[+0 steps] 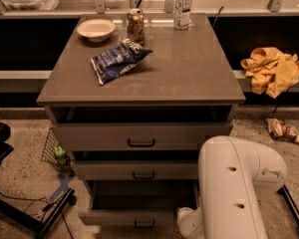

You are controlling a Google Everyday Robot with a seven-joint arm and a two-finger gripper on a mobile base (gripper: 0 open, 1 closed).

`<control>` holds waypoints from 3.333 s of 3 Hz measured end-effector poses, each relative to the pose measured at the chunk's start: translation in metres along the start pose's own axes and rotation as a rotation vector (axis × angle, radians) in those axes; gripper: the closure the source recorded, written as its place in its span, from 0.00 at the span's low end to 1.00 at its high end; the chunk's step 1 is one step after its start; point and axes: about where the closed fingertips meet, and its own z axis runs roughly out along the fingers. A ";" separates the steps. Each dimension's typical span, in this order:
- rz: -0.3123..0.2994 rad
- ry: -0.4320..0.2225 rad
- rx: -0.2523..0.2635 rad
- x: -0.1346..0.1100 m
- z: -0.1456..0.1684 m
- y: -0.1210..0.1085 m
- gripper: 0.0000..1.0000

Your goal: Open bottom drawer

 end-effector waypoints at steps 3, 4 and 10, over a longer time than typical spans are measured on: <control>0.027 0.037 -0.067 0.001 -0.025 0.018 1.00; 0.039 0.058 -0.112 0.001 -0.046 0.027 1.00; 0.094 -0.174 0.083 0.031 -0.072 -0.015 1.00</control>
Offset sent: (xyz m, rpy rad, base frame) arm -0.2654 -0.0132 0.1577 -0.1779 0.7017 -0.2981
